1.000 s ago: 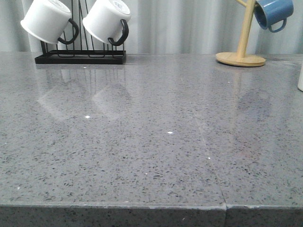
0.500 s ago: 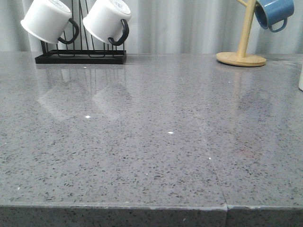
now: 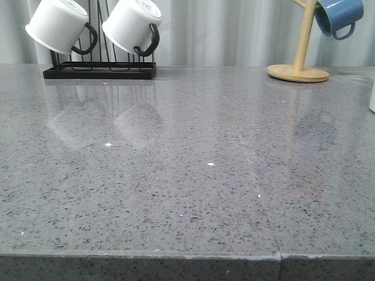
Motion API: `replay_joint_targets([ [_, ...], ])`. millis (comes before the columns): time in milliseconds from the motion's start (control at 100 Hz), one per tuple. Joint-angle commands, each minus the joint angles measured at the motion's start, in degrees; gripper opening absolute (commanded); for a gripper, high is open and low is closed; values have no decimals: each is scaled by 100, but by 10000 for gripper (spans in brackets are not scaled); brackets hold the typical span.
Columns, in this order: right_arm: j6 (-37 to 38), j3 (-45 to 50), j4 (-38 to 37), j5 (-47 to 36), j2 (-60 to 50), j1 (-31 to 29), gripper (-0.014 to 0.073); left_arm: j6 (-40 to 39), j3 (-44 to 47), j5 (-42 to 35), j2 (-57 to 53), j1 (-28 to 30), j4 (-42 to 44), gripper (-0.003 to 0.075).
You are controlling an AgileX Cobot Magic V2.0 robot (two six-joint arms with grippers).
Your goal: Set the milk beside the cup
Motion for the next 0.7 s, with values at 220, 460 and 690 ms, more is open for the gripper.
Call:
replay_joint_targets([
  [220, -39, -216, -82, -1442, 1096, -69, 406, -53, 354, -416, -164, -16, -1, -20],
  [460, -39, -216, -83, -2520, 1845, -582, 406, -53, 354, -416, -164, -16, -1, -20],
  [690, -39, -216, -83, -3488, 2713, -1035, 406, -53, 354, -416, -164, -16, -1, -20],
])
